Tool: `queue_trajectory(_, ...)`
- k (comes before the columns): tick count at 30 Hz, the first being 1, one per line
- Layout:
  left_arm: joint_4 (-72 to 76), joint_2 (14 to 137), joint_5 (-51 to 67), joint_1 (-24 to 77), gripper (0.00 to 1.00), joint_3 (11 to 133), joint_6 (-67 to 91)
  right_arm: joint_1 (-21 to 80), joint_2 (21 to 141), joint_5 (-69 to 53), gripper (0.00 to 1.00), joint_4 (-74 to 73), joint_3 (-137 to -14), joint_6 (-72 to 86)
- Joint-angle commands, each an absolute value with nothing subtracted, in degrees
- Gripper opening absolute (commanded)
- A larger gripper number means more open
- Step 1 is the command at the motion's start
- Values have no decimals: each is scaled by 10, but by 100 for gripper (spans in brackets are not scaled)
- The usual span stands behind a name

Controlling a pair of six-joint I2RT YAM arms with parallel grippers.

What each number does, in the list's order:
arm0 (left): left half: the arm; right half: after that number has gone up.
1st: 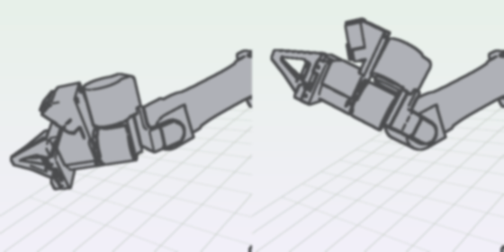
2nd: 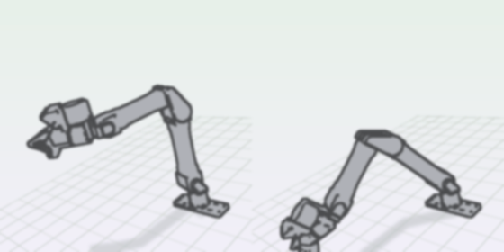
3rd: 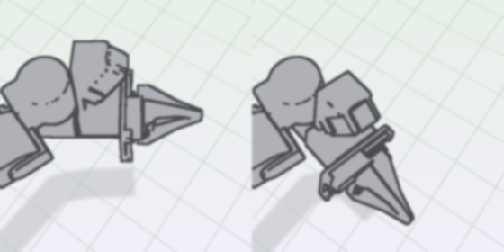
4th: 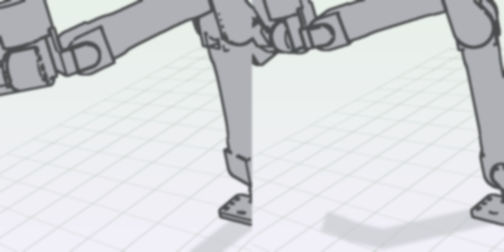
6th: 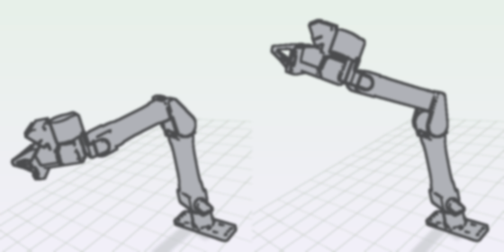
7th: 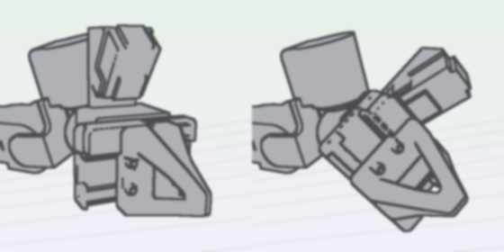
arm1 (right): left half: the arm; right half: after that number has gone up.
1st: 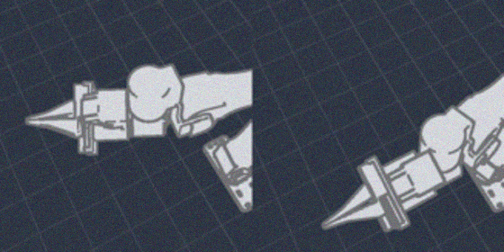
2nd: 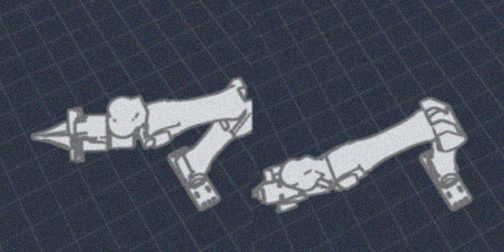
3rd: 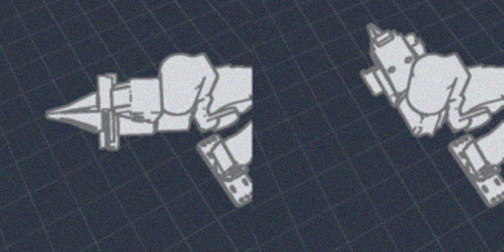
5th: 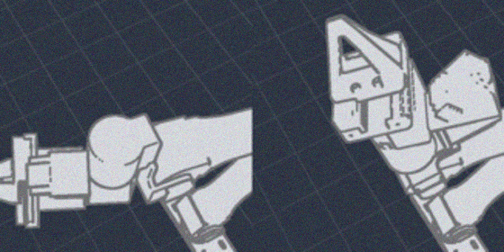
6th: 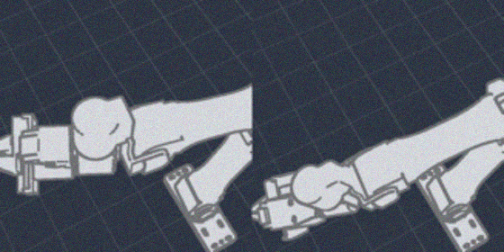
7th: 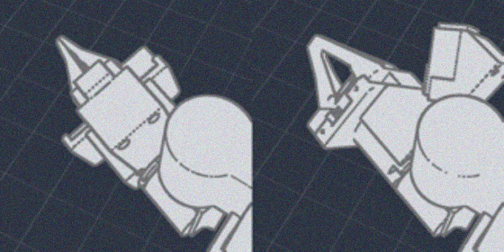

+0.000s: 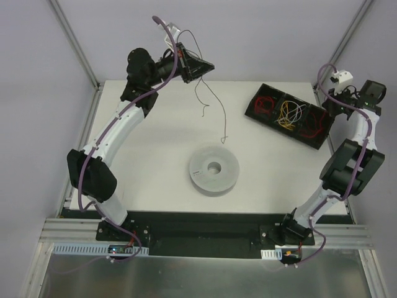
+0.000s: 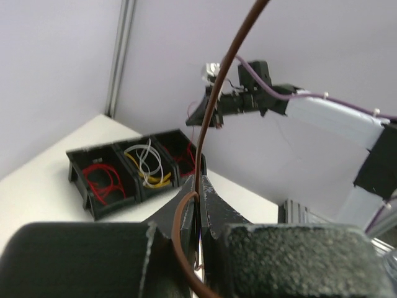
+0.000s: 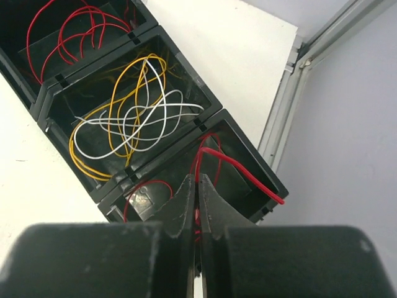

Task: Wrap the cables

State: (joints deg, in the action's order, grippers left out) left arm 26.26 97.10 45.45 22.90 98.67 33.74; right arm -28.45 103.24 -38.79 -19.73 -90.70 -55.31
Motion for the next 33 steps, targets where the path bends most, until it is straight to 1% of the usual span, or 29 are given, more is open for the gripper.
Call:
queue_trajectory(1, 271, 926, 487, 229, 0, 924, 333, -275, 1084, -400, 0, -246, -963, -530)
queue_trajectory(10, 211, 882, 504, 215, 0, 858, 291, -238, 1151, -307, 0, -282, -954, -569)
queue_trajectory(11, 197, 880, 504, 214, 0, 857, 280, -235, 1157, -291, 2, -284, -954, -574)
queue_trajectory(12, 186, 876, 504, 214, 0, 855, 275, -231, 1161, -277, 8, -281, -954, -576)
queue_trajectory(14, 162, 868, 503, 213, 0, 853, 260, -227, 1168, -251, 25, -287, -961, -573)
queue_trajectory(16, 132, 862, 497, 212, 0, 854, 249, -227, 1168, -237, 40, -303, -979, -565)
queue_trajectory(17, 123, 859, 497, 211, 0, 853, 248, -228, 1166, -232, 44, -315, -987, -563)
queue_trajectory(21, 102, 846, 496, 207, 0, 846, 244, -231, 1131, -227, 52, -346, -997, -558)
queue_trajectory(25, 87, 832, 488, 207, 0, 844, 238, -236, 1062, -243, 68, -353, -978, -553)
queue_trajectory(28, 79, 830, 483, 207, 0, 848, 234, -236, 1017, -255, 70, -363, -981, -549)
queue_trajectory(33, 78, 835, 472, 207, 0, 867, 268, -208, 938, -371, 78, -423, -1004, -534)
